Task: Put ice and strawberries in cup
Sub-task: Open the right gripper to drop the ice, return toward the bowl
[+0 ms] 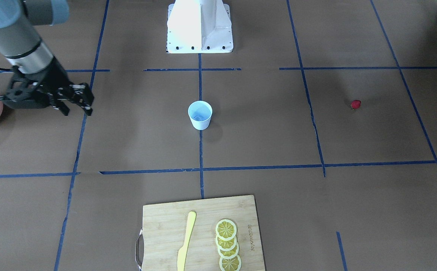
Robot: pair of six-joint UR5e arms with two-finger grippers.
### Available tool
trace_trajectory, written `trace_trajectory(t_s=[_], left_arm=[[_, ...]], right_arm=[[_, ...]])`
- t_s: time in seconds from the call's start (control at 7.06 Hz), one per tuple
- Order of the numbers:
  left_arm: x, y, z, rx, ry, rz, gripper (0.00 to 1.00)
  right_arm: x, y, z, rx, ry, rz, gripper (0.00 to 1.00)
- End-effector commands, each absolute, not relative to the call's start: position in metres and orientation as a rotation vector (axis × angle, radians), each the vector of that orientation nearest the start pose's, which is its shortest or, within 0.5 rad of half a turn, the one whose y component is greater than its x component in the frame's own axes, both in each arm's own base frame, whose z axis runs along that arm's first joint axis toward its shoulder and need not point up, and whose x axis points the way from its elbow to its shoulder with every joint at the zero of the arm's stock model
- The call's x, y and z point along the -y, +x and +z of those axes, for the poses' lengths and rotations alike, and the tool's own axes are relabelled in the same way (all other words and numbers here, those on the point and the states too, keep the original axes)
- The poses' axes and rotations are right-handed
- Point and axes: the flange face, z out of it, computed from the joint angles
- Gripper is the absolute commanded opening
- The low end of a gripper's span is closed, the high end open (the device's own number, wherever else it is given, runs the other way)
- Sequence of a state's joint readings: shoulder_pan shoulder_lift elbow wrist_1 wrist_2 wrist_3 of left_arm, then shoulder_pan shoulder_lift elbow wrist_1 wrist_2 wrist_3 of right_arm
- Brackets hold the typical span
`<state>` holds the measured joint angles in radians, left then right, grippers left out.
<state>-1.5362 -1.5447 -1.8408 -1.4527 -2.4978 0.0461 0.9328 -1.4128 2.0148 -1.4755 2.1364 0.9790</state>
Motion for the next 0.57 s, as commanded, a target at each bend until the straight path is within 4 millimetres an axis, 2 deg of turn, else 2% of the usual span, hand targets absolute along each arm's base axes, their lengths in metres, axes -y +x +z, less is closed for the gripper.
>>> trace_trajectory(t_s=[0.0,0.14,0.43], left_arm=[[0.477,-0.036,0.538,-0.931,0.121,0.132,1.00],[0.477,-0.035,0.537,-0.962,0.118,0.133,1.00],[0.477,-0.035,0.536,-0.965,0.119,0.133,1.00]], right_arm=[[0.436,-0.146,0.467,0.794,0.035,0.024,0.72],[0.413,-0.131,0.503,0.777,0.031,-0.013,0.73],[0.381,-0.109,0.556,0.764,0.019,-0.028,0.75]])
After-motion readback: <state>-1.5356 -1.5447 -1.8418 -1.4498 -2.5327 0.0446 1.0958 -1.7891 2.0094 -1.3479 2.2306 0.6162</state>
